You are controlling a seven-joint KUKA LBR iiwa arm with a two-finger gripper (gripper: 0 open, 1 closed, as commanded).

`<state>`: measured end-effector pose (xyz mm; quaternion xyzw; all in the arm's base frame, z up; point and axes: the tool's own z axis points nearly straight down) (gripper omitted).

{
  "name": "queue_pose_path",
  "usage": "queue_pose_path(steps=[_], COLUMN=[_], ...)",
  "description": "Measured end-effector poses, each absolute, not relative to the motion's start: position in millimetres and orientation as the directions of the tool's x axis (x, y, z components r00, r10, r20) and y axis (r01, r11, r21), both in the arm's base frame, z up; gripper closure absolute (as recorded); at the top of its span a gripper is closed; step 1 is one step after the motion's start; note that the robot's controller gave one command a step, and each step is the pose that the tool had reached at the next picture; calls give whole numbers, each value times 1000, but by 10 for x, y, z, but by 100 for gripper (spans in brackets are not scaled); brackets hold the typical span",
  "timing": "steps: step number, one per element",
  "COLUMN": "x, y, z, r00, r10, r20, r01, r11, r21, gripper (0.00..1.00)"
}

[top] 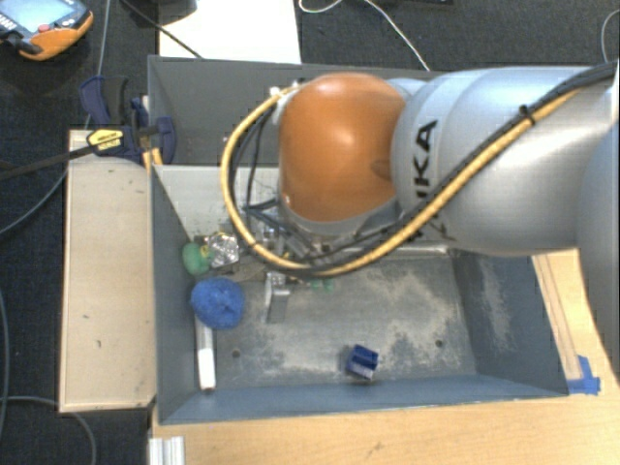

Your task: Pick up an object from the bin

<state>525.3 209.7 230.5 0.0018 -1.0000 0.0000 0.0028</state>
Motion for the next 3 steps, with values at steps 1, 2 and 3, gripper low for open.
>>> queue_pose_path(steps=[1,2,3], x=[4884,5008,4939], y=[1928,1540,865], z=[1836,1292,955], r00=[-997,-998,-1000], r10=[80,-54,-3], r20=[11,14,18], r01=[80,-54,-4], r11=[997,999,1000], r21=[-2,-2,-6], gripper=[0,0,0])
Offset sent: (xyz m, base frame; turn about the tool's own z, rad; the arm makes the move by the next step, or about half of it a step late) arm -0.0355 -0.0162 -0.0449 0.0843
